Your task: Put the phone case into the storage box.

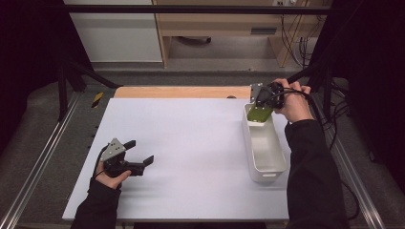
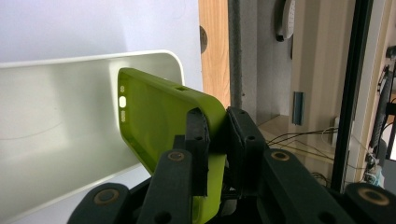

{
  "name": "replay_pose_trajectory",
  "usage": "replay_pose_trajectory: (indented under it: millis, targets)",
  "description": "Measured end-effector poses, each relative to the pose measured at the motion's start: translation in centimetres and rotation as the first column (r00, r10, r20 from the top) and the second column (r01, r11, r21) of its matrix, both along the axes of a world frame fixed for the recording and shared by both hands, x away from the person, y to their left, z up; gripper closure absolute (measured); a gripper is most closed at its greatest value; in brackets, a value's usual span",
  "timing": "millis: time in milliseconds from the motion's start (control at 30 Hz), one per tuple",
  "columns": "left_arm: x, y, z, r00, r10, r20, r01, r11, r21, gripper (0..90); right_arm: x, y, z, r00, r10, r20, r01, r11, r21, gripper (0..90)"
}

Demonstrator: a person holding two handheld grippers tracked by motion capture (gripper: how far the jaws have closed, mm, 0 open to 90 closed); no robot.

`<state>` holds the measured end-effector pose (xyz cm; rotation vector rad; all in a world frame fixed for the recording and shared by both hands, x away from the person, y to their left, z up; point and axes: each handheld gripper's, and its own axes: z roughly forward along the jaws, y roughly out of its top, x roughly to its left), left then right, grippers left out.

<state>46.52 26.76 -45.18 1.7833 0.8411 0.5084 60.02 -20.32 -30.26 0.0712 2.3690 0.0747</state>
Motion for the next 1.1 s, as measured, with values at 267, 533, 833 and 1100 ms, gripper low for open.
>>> replay_pose_trajectory:
  millis: [267, 533, 833, 1100]
  targets:
    - [0.1, 0.1, -0.1, 1.0, 0.003, -0.004, -0.003, 1.0, 0.001, 2.3, 0.9, 0.4, -0.8, 0.9993, 0.036, -0.014, -0.036, 0.999, -0.028, 79.4]
    - [0.1, 0.1, -0.1, 1.0, 0.004, -0.006, -0.004, 1.0, 0.003, 2.3, 1.6, 0.9, -1.4, 0.9974, 0.069, -0.019, -0.07, 0.996, -0.048, 79.4]
    - [0.1, 0.1, -0.1, 1.0, 0.003, -0.004, -0.003, 1.0, 0.002, 2.3, 2.6, 1.3, -2.2, 0.9971, 0.071, -0.027, -0.073, 0.994, -0.079, 79.4]
    - [0.1, 0.2, -0.1, 1.0, 0.003, -0.006, -0.003, 1.0, 0.006, 2.3, 3.3, 1.4, -2.8, 0.9969, 0.071, -0.033, -0.074, 0.992, -0.1, 79.4]
